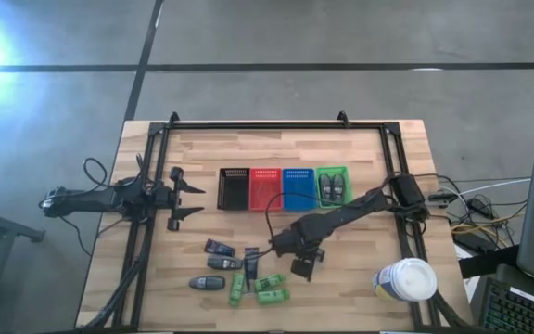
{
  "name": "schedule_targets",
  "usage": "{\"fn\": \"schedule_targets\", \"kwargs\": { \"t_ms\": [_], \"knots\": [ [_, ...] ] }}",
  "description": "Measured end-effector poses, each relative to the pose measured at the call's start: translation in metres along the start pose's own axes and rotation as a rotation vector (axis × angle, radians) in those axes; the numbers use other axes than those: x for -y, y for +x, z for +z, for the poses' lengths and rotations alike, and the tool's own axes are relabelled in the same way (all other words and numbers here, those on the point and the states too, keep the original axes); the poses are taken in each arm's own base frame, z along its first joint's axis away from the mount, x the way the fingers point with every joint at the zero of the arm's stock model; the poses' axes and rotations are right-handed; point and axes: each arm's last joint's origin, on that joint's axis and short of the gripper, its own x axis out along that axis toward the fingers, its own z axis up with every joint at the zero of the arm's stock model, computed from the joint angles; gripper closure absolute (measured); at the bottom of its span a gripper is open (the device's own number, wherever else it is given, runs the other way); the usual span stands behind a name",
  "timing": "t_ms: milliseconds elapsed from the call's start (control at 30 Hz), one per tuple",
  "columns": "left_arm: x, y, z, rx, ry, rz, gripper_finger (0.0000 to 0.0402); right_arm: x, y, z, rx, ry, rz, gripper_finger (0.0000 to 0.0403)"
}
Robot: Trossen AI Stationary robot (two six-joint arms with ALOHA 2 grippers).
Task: Pick & Place Travel size toiletries
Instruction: Put the blue razor into the blue basket
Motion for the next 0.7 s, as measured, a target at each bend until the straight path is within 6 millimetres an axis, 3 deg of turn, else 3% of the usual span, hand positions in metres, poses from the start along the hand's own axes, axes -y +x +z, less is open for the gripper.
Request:
{"fn": "schedule_targets", "kwargs": {
  "t_ms": [100, 267, 433, 600, 700],
  "knots": [
    [0.0, 0.0, 0.0, 0.0, 0.0, 0.0, 0.017, 0.004, -0.02, 0.002, 0.015, 0.051, 0.015, 0.0379],
    [0.0, 0.0, 0.0, 0.0, 0.0, 0.0, 0.017, 0.028, -0.078, 0.003, 0.151, 0.271, 0.107, 0.0374],
    [0.0, 0.0, 0.0, -0.002, 0.0, 0.0, 0.017, 0.086, -0.127, 0.006, 0.316, 0.675, 0.154, 0.0373],
    [0.0, 0.0, 0.0, -0.003, 0.0, 0.0, 0.017, 0.145, -0.13, 0.022, 0.391, 0.928, 0.181, 0.0373],
    [0.0, 0.0, 0.002, 0.019, 0.115, 0.01, 0.017, 0.161, -0.117, 0.034, 0.348, 0.982, 0.265, 0.0369]
  ]
}}
